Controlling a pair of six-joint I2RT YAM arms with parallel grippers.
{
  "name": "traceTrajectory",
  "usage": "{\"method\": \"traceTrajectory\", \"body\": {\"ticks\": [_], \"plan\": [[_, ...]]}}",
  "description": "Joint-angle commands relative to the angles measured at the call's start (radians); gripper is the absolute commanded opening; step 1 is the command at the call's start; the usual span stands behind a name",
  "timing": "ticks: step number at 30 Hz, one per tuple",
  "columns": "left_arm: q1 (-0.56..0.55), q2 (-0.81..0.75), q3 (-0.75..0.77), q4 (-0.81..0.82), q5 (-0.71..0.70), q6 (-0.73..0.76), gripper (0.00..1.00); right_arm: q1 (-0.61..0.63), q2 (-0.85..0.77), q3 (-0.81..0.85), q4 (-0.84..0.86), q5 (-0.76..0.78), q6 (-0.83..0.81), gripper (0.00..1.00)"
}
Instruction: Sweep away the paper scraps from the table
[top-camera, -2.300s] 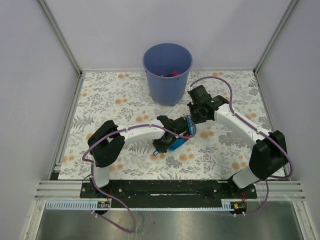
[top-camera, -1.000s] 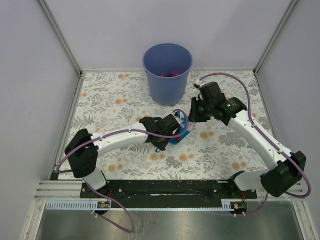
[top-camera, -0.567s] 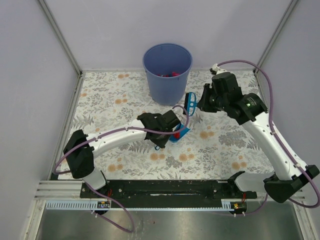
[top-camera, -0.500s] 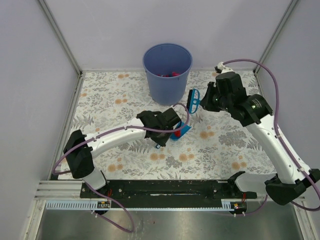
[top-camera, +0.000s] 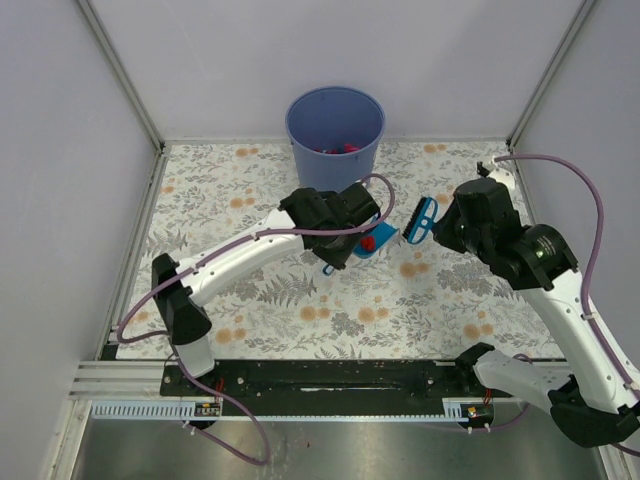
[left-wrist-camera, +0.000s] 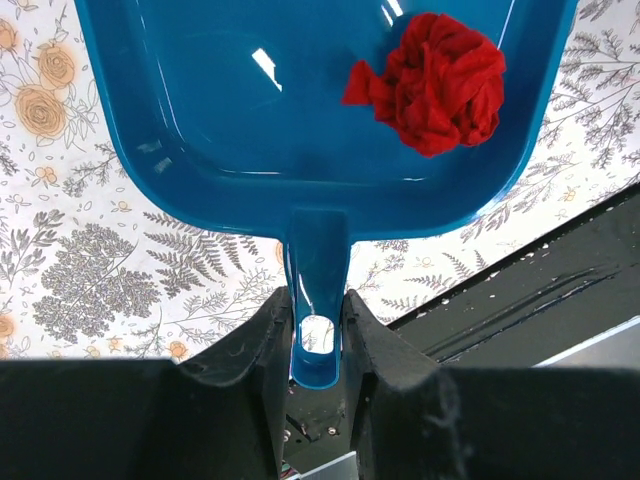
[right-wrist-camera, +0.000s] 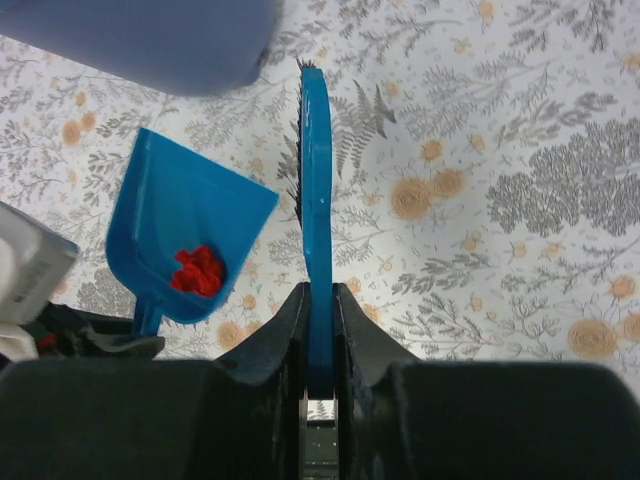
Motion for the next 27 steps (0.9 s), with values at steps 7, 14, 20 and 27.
{"method": "traceTrajectory", "body": {"ticks": [7,14,20,27], "plan": [[0.011,0.143,0.335,-0.215,-0.059,-0.006,0.0,0.005,-0.139,-0.222,0.047,-0.077,0.188,0.0],[0.045,0.203,0.478,-0.284,-0.031,-0.047,0.0,0.005,-0.196,-0.36,0.074,-0.169,0.285,0.0],[0.083,0.24,0.61,-0.325,0.026,-0.072,0.0,0.005,-0.23,-0.416,0.105,-0.218,0.282,0.0],[0.184,0.26,0.691,-0.331,0.115,-0.083,0.0,0.005,-0.23,-0.465,0.142,-0.287,0.293,0.0]]}}
